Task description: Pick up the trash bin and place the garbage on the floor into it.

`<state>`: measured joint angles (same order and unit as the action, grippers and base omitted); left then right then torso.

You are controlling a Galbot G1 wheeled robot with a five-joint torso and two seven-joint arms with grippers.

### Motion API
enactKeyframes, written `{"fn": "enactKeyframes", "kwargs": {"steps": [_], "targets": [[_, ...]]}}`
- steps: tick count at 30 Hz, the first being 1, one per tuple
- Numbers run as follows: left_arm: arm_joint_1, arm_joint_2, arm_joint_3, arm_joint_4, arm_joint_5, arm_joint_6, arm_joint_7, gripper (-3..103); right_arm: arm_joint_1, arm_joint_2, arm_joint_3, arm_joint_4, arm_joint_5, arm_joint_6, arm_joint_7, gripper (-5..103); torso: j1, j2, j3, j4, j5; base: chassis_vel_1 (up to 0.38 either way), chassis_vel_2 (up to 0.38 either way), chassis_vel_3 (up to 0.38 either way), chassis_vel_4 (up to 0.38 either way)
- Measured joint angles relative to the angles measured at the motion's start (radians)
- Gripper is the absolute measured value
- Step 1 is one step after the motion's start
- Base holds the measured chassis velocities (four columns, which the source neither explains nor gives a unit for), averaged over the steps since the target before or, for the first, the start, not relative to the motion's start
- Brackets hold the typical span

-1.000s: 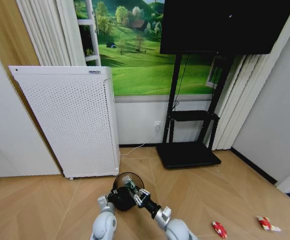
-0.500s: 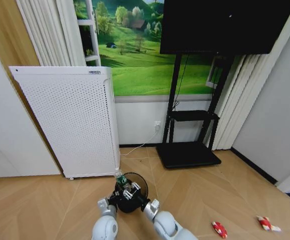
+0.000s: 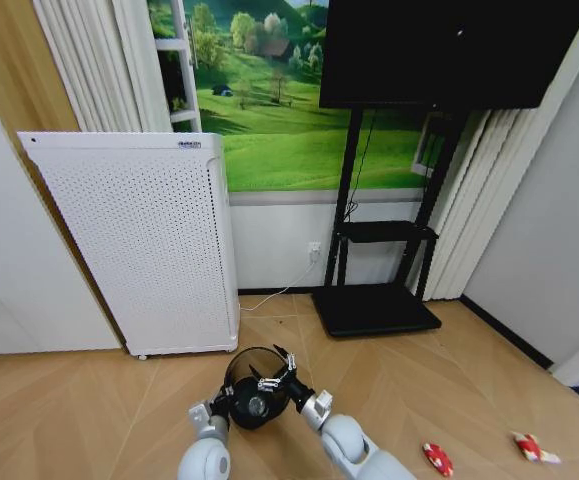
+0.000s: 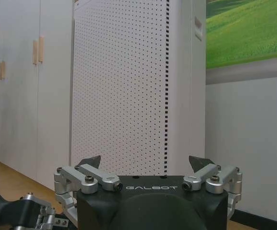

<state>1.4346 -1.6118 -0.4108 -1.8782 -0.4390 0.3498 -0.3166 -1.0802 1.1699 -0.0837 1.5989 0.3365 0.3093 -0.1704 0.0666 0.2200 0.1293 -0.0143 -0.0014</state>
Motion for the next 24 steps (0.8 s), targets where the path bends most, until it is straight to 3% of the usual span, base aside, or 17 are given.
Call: {"fn": "enactKeyframes", "kwargs": {"steps": [6,8,13,20,23,24], "targets": [[0.012,0.000,-0.003,-0.024,0.019,-0.011,0.004,7,-0.006,0.000,0.025,0.000,-0.001,0.019,-0.002,100,0.000,0.000,0.000,-0.0002,0.0006,0.000,0.000,0.000,0.000],[0.027,0.001,-0.030,-0.031,0.059,-0.039,0.013,7,-0.012,0.011,0.059,-0.025,-0.054,0.052,-0.003,100,0.000,0.000,0.000,-0.0002,0.0010,0.000,0.000,0.000,0.000],[0.078,0.016,-0.078,-0.078,0.072,-0.057,0.026,7,-0.021,0.011,0.128,-0.067,-0.047,0.065,0.002,100,0.000,0.000,0.000,-0.0002,0.0012,0.000,0.000,0.000,0.000],[0.177,0.048,-0.175,-0.182,0.042,-0.066,0.025,7,-0.020,-0.001,0.231,-0.135,0.008,0.070,0.002,100,0.000,0.000,0.000,-0.0002,0.0012,0.000,0.000,0.000,0.000],[0.322,0.081,-0.293,-0.362,-0.044,-0.075,0.021,7,-0.037,0.008,0.329,-0.243,0.019,0.086,-0.003,100,0.000,0.000,0.000,-0.0001,0.0014,0.000,0.000,0.000,0.000],[0.322,0.081,-0.293,-0.362,-0.044,-0.075,0.021,7,-0.037,0.008,0.329,-0.243,0.019,0.086,-0.003,100,0.000,0.000,0.000,-0.0001,0.0014,0.000,0.000,0.000,0.000]]}}
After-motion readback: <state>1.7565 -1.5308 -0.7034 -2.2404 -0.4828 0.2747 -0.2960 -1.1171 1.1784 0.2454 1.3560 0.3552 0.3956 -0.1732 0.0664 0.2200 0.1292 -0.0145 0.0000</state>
